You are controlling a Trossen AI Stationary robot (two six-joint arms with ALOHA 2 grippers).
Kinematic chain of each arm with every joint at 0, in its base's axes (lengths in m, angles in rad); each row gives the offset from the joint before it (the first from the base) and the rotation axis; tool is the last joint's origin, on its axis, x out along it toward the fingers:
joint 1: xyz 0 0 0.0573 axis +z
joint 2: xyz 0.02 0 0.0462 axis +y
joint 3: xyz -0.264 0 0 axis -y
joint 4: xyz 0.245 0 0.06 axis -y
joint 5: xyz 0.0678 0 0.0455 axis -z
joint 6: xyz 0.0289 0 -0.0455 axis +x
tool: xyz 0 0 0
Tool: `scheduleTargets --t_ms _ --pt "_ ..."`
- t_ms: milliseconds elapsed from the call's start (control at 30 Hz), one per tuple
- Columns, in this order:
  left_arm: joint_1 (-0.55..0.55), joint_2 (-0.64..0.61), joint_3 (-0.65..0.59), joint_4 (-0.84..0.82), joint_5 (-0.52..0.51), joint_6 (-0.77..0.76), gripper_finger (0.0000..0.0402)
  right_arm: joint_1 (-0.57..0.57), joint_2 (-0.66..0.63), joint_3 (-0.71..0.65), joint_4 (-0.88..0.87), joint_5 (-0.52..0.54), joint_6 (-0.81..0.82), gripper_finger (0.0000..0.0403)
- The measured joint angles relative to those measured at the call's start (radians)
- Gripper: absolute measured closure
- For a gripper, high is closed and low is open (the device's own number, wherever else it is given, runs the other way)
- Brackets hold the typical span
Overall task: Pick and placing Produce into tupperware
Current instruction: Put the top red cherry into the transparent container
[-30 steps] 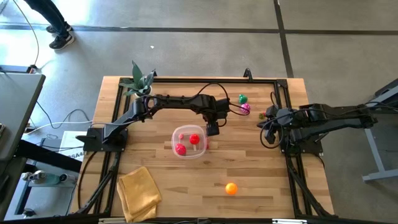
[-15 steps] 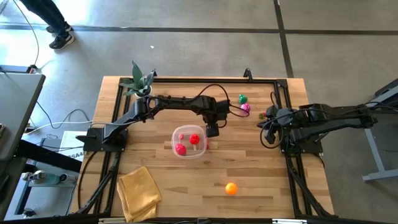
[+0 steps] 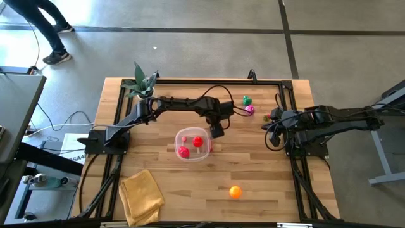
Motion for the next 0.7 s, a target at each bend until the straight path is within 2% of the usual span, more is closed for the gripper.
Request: scheduleTargets --t_ms 333,500,700 --pt "0.006 0.000 0.027 -0.031 -0.079 -0.214 0.0220 0.000 0.000 0.000 0.000 0.000 0.000 0.0402" --pt "0.006 0.000 0.027 -0.064 -0.078 -0.363 0.0220 0.000 0.000 0.000 0.000 0.000 0.000 0.0402" --pt "0.006 0.000 0.027 -0.065 -0.044 -0.407 0.0220 0.000 0.000 0.000 0.000 0.000 0.000 0.0402"
